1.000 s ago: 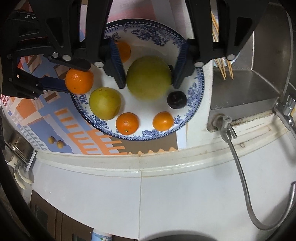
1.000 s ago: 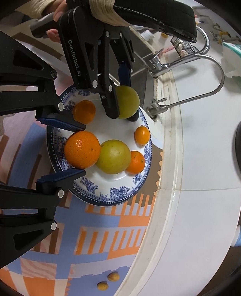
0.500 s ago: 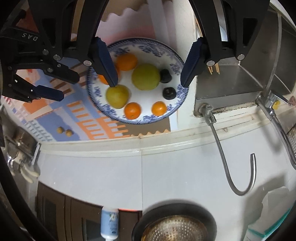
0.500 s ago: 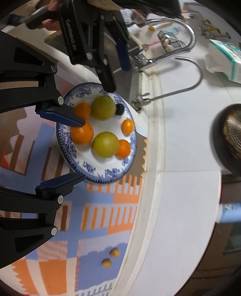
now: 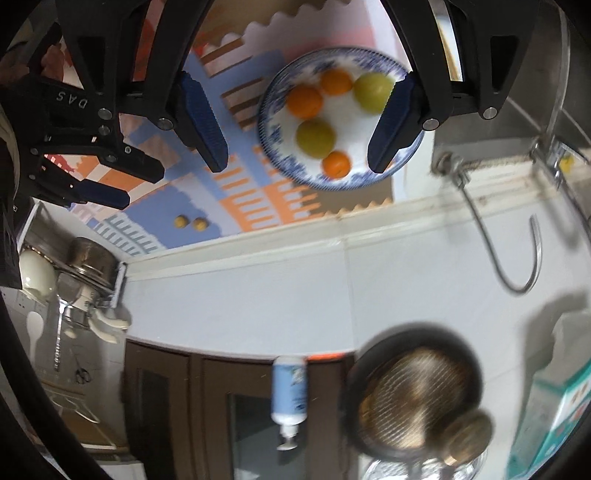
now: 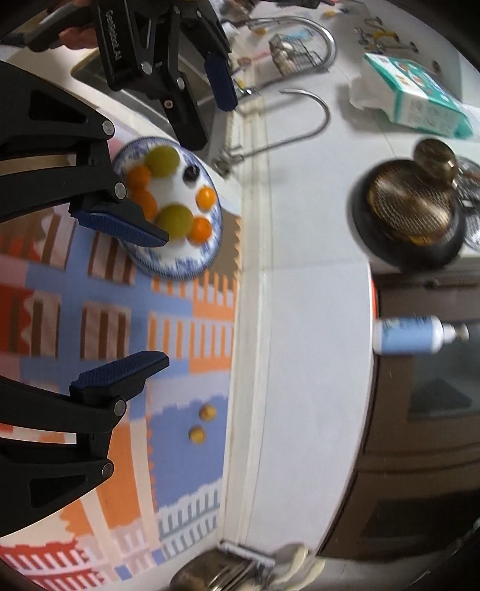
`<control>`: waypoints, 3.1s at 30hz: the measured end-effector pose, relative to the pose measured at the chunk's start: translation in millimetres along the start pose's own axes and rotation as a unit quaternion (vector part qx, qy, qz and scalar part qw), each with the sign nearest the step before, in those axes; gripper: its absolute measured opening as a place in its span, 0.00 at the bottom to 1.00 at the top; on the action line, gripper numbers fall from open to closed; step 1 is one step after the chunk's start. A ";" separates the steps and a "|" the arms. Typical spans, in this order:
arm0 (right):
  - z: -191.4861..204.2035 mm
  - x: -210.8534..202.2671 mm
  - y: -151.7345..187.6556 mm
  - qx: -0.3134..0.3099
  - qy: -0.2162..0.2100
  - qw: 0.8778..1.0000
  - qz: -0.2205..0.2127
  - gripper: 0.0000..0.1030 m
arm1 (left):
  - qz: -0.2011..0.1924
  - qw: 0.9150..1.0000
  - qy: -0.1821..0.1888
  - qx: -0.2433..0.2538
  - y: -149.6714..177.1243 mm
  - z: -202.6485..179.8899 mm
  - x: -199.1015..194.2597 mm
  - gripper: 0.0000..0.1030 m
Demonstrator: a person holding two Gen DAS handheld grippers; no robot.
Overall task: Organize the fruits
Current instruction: 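Move both open tools toward the two small brown fruits on the mat, then grasp a small brown fruit with the left tool while the right tool grasps the other, then carry both small brown fruits over the plate with both tools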
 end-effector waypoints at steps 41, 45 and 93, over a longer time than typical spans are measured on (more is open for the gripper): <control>-199.6 129.8 -35.2 -0.064 -0.009 0.995 0.076 0.51 | 0.059 0.988 0.114 0.091 -61.5 -144.6 234.6 0.50; -205.6 153.8 -33.3 -0.076 -0.020 0.992 0.095 0.45 | 0.078 0.985 0.119 0.100 -65.1 -147.1 256.0 0.47; -215.4 125.7 -32.6 -0.010 -0.047 0.997 0.058 0.29 | 0.084 0.990 0.100 0.061 -73.3 -152.5 221.2 0.28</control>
Point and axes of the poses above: each gripper's, at about its wrist camera, not at the fingertips, and x roughly the way its jaws point, z to its left, y to its underside, the point moved 1 cm from there along x, roughly the way its jaws point, and after that the axes turned 5 degrees about x, right-handed, at the moved point
